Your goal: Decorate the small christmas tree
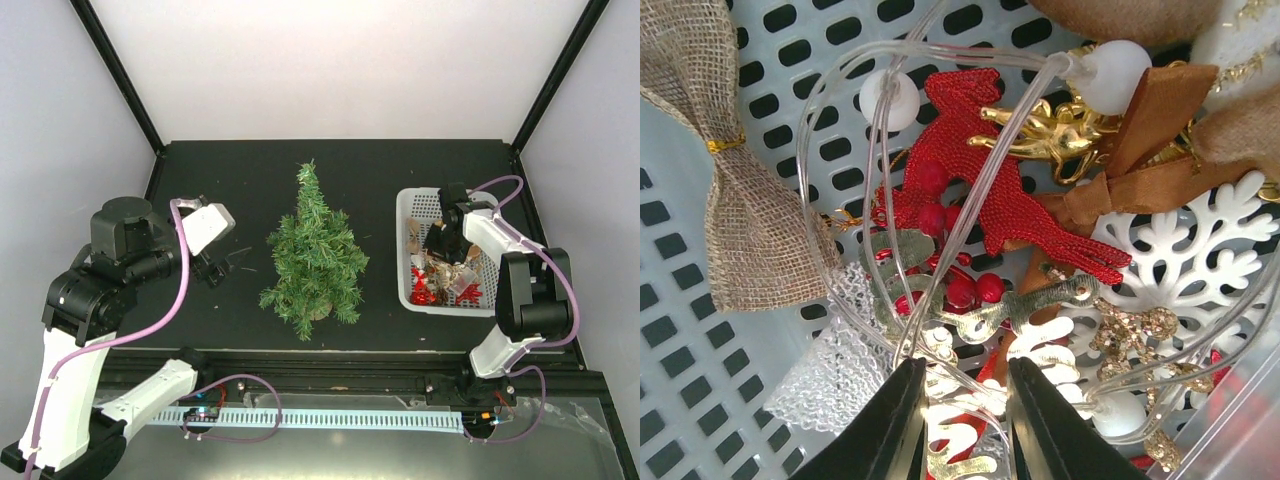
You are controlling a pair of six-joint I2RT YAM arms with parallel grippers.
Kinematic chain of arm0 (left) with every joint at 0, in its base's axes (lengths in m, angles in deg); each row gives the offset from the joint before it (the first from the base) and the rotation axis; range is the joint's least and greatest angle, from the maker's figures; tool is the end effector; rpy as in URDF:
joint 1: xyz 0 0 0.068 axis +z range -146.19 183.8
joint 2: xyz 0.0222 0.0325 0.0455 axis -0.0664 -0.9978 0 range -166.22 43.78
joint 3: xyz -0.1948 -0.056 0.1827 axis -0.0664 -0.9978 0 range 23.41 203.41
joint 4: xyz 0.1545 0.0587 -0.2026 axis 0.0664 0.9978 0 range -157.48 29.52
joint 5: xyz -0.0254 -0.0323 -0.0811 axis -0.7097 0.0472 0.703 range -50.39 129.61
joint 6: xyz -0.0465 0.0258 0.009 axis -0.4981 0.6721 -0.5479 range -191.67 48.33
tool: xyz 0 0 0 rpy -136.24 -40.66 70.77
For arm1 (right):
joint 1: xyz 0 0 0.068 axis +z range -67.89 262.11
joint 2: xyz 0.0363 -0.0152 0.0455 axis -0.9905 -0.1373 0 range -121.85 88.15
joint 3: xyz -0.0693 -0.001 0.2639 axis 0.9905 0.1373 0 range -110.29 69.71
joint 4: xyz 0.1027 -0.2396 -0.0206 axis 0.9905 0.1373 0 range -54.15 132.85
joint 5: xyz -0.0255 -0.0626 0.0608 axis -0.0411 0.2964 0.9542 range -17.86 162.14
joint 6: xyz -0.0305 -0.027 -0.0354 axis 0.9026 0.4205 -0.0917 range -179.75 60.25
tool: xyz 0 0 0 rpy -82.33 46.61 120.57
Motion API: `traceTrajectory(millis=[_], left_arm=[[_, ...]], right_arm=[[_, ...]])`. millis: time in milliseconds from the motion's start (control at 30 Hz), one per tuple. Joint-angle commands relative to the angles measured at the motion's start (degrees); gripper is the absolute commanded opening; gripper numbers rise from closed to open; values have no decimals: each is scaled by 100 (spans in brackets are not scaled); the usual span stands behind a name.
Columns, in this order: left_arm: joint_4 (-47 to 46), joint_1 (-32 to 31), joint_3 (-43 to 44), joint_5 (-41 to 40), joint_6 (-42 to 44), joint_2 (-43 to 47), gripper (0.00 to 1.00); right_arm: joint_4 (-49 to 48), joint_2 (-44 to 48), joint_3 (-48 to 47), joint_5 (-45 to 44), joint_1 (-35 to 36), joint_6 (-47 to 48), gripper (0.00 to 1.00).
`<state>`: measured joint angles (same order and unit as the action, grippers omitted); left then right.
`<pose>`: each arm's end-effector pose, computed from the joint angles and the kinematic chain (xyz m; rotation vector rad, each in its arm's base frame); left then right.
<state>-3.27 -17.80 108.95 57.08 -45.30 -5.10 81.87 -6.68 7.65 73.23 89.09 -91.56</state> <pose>0.0916 -0.0478 0.4569 0.9974 1.7767 -0.2603 0.2998 0.0375 0.1869 0.6338 2.8922 0.1230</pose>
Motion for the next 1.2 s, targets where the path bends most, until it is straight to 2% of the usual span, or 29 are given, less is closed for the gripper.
traceTrajectory(millis=[0,67,100,167,433,667,767,867,933,1167], left_arm=[[75,-36,51,89,-79,-42,98],[82,-36,27,88,-84,-42,98],[80,-37,20,89,-82,-38,98],[79,-34,9,89,-81,-34,98],[84,-30,-56,116,-81,-17,98],[85,-28,-108,152,-116,8,98],[82,-28,-152,176,-124,27,98],[63,-15,-176,184,-133,37,98],[59,-10,-188,200,-132,45,98],[39,-8,-200,219,-124,54,99]], right_arm=[[-140,-63,101,-135,-13,68,24],[-158,-62,129,-142,-14,70,22],[-169,-67,147,-148,-13,66,13],[-179,-94,170,-151,-9,65,9],[-269,-96,326,-153,-16,67,14],[-125,309,260,-492,-13,-100,12],[102,581,119,-697,-13,-211,18],[325,752,-42,-973,-17,-377,39],[470,749,-165,-1129,-19,-432,47],[656,425,-339,-1198,-102,-571,50]])
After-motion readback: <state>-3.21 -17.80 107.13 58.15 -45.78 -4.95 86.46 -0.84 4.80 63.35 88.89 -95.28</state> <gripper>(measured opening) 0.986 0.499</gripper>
